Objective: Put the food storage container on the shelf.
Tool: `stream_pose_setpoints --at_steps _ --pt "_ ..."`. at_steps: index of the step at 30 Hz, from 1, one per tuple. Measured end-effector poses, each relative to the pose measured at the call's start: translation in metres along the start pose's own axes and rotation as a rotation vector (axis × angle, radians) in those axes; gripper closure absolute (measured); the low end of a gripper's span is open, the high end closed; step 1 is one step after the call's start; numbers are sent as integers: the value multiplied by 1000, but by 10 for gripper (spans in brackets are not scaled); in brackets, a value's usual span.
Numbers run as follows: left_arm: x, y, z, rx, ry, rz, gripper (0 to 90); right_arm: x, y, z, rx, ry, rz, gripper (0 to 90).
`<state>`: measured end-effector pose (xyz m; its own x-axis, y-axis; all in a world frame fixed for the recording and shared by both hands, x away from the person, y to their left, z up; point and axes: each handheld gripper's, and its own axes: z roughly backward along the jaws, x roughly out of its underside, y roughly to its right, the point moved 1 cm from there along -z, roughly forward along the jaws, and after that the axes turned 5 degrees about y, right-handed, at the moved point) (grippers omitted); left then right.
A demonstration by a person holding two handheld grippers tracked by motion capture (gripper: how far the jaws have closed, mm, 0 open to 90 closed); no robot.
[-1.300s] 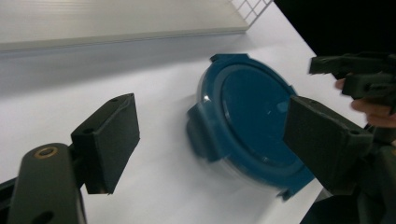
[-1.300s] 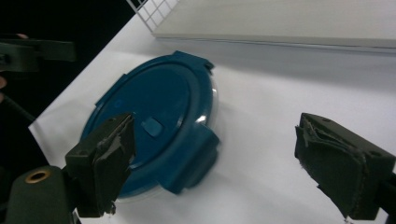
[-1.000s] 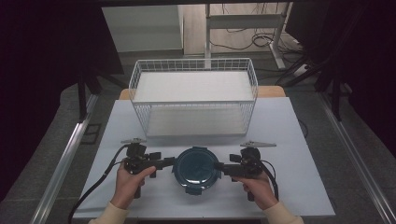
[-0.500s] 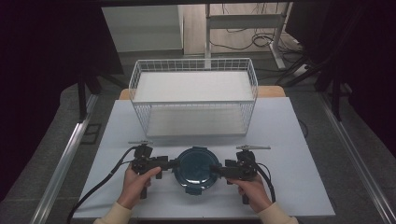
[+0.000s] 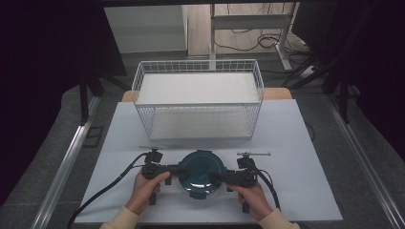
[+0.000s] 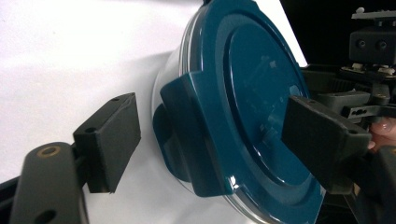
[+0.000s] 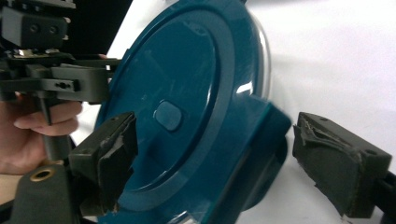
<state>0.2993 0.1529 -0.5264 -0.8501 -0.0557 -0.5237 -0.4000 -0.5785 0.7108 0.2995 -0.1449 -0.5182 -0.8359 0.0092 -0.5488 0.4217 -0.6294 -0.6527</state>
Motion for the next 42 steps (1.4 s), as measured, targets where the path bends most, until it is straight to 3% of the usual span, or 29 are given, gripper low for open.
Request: stream_pose_setpoints --at_steps 3,12,29,40,42 --pt "2 0 -2 29 -24 11 228 3 -1 -2 -2 -2 -7 203" --pt "3 5 1 4 -19 39 305 3 2 3 -14 27 -47 290" --pt "7 17 14 6 17 11 410 4 3 13 -56 54 -53 370" --pt "7 21 18 14 33 0 437 2 -3 17 -48 48 -2 371" --pt "7 22 19 16 34 -5 438 2 -5 17 -44 57 26 371"
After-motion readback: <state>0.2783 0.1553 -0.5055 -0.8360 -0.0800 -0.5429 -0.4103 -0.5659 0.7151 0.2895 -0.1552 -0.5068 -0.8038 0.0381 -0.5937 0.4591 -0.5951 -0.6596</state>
